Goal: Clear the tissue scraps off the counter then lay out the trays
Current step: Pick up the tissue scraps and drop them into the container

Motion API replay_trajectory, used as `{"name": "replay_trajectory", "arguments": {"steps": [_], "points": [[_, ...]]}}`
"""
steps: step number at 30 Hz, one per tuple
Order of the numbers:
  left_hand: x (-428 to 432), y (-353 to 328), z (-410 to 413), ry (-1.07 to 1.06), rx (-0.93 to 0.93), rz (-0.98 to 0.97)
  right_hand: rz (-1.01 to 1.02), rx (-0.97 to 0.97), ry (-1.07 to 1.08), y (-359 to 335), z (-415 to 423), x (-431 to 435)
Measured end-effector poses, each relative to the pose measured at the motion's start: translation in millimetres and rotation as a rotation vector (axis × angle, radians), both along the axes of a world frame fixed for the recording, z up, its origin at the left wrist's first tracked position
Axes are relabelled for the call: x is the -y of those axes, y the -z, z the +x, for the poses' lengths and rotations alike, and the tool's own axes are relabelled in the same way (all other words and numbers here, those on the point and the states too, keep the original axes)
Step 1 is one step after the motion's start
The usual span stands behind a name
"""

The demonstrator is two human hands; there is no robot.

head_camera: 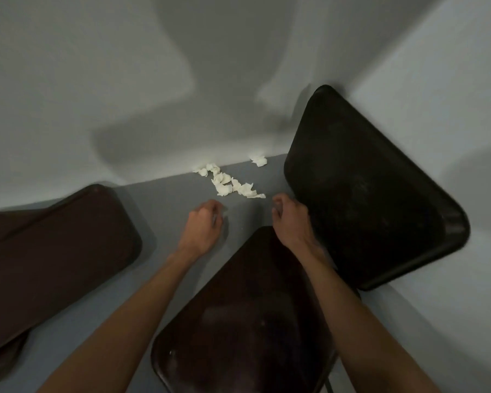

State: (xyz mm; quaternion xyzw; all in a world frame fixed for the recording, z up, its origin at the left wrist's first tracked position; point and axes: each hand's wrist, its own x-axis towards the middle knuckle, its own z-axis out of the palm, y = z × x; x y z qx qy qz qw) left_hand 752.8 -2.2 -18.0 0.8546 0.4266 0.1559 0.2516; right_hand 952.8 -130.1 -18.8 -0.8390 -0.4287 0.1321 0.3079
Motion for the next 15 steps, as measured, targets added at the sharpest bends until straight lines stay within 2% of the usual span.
{"name": "replay_trajectory", "arguments": {"steps": [4, 8, 15], "points": [[-75.1, 12.0, 34.9, 0.016, -0.049, 0.124, 0.020, 0.112, -0.028, 20.6, 38.9, -72.9], [-131.3, 25.4, 57.2, 0.120, -0.143, 0.198, 0.037, 0.184, -0.059, 34.0, 62.6, -130.1], [-184.8, 48.2, 68.2, 0.247, -0.260, 0.159, -0.102, 0.328, -0.171, 63.2, 93.9, -187.6]]}}
